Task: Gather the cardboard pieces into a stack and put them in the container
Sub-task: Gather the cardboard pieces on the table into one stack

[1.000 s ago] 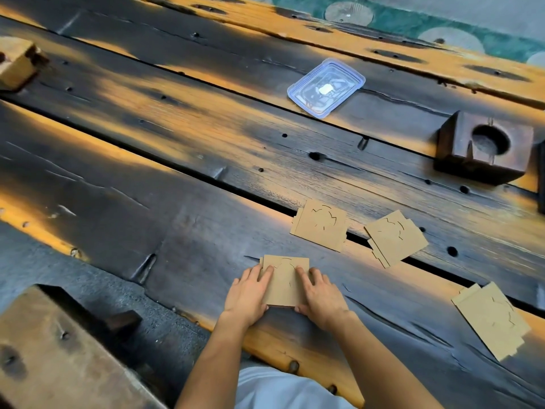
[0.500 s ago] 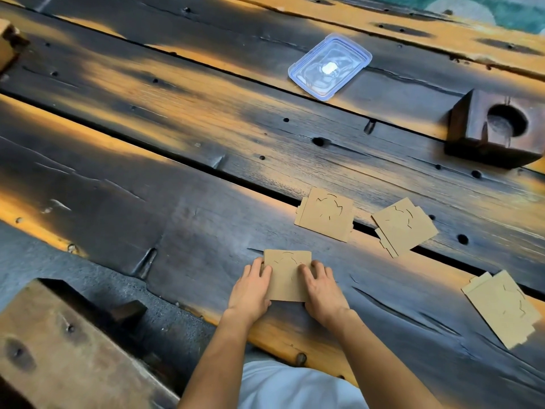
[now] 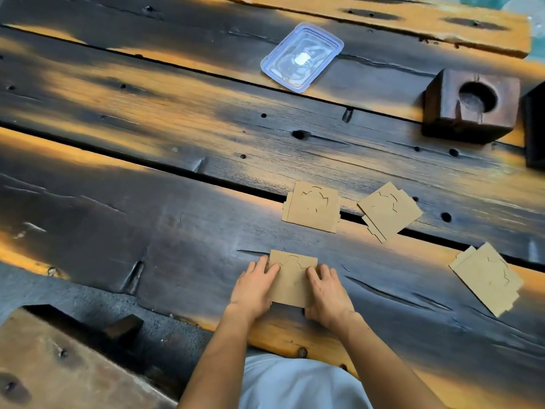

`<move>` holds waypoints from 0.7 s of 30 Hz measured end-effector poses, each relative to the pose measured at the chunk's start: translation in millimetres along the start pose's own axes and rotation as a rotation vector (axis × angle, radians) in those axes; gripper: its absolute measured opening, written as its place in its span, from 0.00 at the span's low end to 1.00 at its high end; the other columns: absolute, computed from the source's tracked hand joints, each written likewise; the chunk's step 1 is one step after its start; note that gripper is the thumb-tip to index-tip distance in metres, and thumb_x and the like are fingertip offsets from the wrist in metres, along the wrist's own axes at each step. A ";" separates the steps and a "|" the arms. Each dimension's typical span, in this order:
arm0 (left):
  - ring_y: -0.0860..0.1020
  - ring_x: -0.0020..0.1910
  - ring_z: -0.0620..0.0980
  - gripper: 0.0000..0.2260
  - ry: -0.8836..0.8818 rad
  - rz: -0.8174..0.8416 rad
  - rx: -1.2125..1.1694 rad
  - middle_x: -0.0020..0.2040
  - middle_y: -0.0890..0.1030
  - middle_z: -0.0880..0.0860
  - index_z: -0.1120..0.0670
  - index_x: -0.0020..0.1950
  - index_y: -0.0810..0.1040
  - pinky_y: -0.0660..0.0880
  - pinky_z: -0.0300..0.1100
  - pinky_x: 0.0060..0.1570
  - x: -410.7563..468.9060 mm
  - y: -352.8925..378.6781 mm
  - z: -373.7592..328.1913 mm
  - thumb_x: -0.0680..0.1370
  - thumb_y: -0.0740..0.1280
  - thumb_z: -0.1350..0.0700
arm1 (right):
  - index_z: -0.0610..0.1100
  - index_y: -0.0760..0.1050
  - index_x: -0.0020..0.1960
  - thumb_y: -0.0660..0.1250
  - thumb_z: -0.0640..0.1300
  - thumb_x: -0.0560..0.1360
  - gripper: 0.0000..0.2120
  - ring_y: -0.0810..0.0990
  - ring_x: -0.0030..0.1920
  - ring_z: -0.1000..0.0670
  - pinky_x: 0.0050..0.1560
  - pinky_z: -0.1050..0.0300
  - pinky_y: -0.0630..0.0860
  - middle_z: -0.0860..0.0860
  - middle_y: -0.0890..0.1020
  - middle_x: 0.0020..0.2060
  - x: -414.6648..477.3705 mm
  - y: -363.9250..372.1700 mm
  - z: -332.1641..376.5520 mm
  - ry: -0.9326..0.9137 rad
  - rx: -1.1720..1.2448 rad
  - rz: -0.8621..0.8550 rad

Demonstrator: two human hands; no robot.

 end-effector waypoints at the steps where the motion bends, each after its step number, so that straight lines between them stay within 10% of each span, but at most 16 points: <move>1: 0.67 0.66 0.57 0.28 0.012 -0.001 0.006 0.72 0.63 0.53 0.50 0.69 0.64 0.73 0.51 0.61 0.3 0.9 -3.1 0.73 0.73 0.58 | 0.46 0.59 0.70 0.76 0.50 0.67 0.39 0.65 0.63 0.44 0.62 0.51 0.75 0.46 0.65 0.65 -2.7 1.7 -3.0 0.008 0.003 -0.005; 21: 0.65 0.69 0.59 0.33 0.169 0.091 0.070 0.74 0.62 0.55 0.49 0.74 0.63 0.71 0.54 0.66 -3.5 40.3 -104.6 0.73 0.74 0.55 | 0.44 0.60 0.70 0.76 0.54 0.65 0.40 0.66 0.62 0.44 0.64 0.53 0.72 0.46 0.66 0.64 -72.4 21.6 -88.0 0.142 -0.005 -0.015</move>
Point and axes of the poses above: each hand's wrist, its own x-axis towards the middle knuckle, its own y-axis out of the palm, z = x × y, the point moved 6 cm from there along x, towards the middle knuckle
